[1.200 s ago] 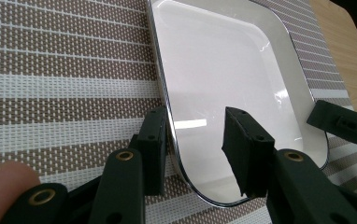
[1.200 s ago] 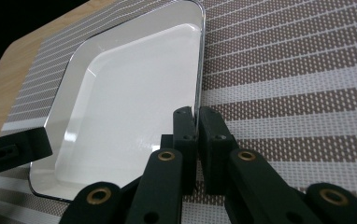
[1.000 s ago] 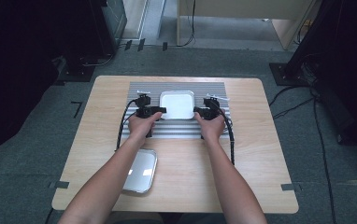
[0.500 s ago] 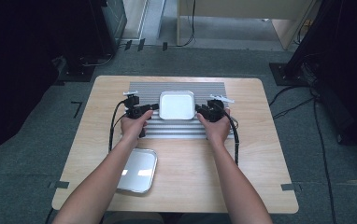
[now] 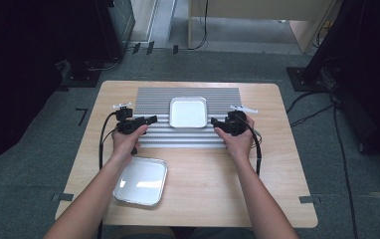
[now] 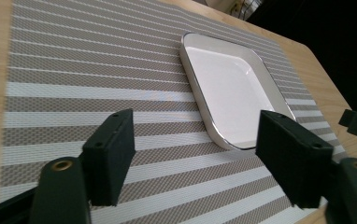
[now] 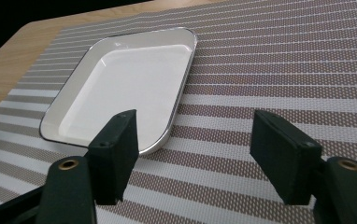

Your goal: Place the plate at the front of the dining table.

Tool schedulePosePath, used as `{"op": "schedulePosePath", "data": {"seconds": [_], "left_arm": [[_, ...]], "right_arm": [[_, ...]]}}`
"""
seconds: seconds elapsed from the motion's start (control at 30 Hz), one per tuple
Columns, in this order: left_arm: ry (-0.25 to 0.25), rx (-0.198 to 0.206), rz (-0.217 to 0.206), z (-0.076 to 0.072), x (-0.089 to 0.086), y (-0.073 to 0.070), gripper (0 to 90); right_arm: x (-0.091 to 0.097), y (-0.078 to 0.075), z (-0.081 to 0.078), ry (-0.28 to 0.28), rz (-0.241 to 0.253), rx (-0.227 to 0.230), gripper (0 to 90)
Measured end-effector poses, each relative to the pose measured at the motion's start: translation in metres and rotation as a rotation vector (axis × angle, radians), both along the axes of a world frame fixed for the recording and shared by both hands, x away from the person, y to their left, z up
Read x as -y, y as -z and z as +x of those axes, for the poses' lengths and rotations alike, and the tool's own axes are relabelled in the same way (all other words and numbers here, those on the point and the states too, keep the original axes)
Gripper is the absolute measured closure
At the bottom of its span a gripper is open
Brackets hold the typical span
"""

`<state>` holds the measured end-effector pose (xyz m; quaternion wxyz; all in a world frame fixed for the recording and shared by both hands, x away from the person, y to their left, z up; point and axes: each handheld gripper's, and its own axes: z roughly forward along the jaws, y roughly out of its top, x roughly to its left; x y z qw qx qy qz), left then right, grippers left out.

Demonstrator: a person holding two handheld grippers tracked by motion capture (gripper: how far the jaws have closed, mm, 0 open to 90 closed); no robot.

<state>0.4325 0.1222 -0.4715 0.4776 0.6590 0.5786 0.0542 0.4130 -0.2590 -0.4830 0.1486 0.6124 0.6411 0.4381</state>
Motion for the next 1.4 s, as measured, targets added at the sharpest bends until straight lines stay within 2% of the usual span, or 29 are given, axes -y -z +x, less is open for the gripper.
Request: {"op": "schedulePosePath", "data": {"seconds": [0.07,0.13,0.17,0.27,0.33,0.4,0.5,0.57,0.8,0.93,1.0,1.13,1.23,1.4], "left_arm": [[-0.006,0.001,0.007,-0.004,-0.007,-0.001,22.5],[-0.008,-0.001,-0.016,-0.009,-0.015,-0.003,18.5],[-0.009,0.004,-0.013,-0.011,-0.018,-0.003,17.9],[-0.005,0.026,0.01,-0.021,-0.027,-0.004,16.4],[0.004,0.043,0.044,-0.03,-0.033,-0.005,14.8],[0.001,0.05,0.051,-0.037,-0.038,-0.005,13.9],[-0.011,0.056,0.051,-0.046,-0.045,-0.006,13.6],[-0.01,0.053,0.044,-0.05,-0.048,-0.007,13.6],[-0.007,0.095,0.12,-0.071,-0.056,-0.01,13.6],[0.001,0.097,0.137,-0.08,-0.063,-0.007,13.6],[0.004,0.098,0.143,-0.084,-0.065,-0.006,13.6],[0.014,0.1,0.132,-0.092,-0.068,-0.007,13.4],[0.02,0.106,0.143,-0.098,-0.071,-0.007,13.0],[-0.001,0.113,0.152,-0.11,-0.081,-0.005,13.0]], "right_arm": [[0.003,-0.002,-0.005,-0.009,-0.004,0.01,28.6],[0.005,-0.004,-0.01,-0.023,-0.004,0.004,24.5],[0.006,-0.005,-0.011,-0.036,0.009,-0.003,22.9],[0.009,-0.007,-0.017,-0.047,0.019,-0.007,20.9],[0.013,-0.008,-0.023,-0.049,0.0,0.001,20.4],[0.015,-0.009,-0.026,-0.049,-0.021,0.003,20.2],[0.021,-0.01,-0.031,-0.04,-0.023,0.001,20.5],[0.024,-0.011,-0.037,-0.047,-0.026,0.016,20.2],[0.033,-0.01,-0.053,-0.032,-0.081,0.02,18.7],[0.041,-0.009,-0.061,-0.014,-0.096,0.016,17.6],[0.045,-0.008,-0.065,-0.007,-0.099,0.017,17.6],[0.051,-0.007,-0.077,-0.009,-0.142,0.033,17.7],[0.054,-0.005,-0.085,-0.014,-0.164,0.041,17.6],[0.064,-0.003,-0.099,-0.008,-0.164,0.041,17.7]]}}
